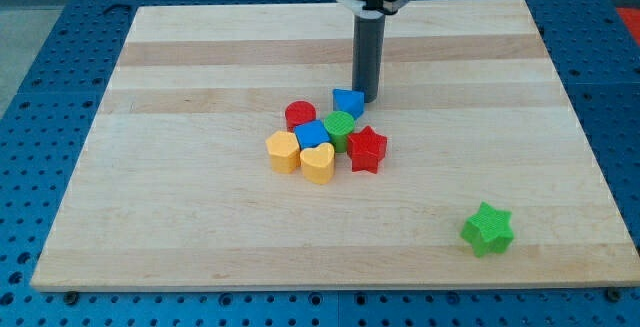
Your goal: Move your arm towards the center right
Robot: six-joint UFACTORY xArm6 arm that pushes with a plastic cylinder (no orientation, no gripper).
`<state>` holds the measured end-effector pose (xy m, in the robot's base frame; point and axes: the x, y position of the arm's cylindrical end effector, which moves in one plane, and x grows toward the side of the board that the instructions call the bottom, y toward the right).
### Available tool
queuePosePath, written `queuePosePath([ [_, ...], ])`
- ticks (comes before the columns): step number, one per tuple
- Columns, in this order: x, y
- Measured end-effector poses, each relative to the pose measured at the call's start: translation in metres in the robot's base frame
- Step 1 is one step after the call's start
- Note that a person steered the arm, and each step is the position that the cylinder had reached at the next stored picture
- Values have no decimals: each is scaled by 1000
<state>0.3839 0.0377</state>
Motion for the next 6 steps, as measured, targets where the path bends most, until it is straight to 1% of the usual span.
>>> queuePosePath([
  [4,4,-12],
  [5,4,14],
  [6,4,82],
])
